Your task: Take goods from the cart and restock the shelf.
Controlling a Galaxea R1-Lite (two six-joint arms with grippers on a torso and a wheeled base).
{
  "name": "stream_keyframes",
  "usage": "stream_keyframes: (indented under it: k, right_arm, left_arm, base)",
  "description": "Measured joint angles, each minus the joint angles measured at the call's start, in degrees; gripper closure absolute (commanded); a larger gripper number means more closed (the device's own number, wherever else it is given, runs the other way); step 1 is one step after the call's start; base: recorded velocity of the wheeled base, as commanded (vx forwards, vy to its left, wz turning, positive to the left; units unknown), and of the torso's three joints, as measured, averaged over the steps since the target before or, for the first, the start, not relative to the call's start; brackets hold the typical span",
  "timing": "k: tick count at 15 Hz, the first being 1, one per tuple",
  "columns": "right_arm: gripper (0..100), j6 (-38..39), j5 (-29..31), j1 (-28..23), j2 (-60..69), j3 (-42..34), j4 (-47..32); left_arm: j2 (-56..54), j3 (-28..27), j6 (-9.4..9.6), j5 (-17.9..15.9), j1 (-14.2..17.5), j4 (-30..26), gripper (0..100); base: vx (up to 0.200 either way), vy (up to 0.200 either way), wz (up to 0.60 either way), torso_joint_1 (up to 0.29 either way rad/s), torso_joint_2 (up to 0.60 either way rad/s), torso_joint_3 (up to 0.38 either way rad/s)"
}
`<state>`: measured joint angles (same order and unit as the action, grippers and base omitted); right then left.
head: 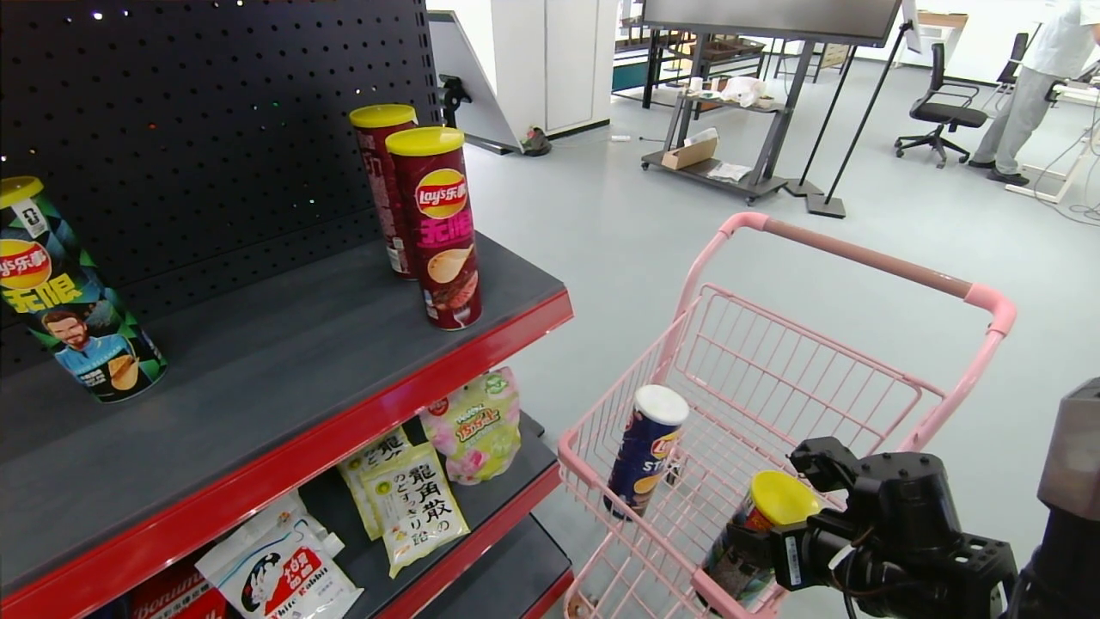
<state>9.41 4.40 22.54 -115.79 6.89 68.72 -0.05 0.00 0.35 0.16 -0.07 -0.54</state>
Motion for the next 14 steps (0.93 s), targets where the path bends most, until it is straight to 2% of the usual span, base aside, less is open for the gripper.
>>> stream_keyframes:
  k: [6,10,12,14]
  right_arm:
    - [100,0.0,0.2,0.3,-0.1,-0.7,0.1]
    - [100,-4.6,5.8,0.0,3.3,4.8,-0.3]
    - [100,-8.0,6.4,-1.0,6.5,10.3,-4.3]
    - [100,-10.0,6.6,-2.5,11.0,16.3,-14.1]
  left_arm:
    - [0.0,0.0,0.00,0.0,0.0,0.0,0]
    - [0.0,0.0,-0.02,0.0,0.0,0.0,0]
    - [0.0,0.0,-0.02,0.0,0.0,0.0,0]
    - [0.0,0.0,-0.02,0.0,-0.1,0.0,0]
  base:
    - [0.000,0.000,0.00,0.000,0.00,0.000]
    - [0.000,0.000,0.00,0.000,0.00,0.000]
    - [0.000,0.000,0.00,0.000,0.00,0.000]
    - [0.000,0.000,0.00,0.000,0.00,0.000]
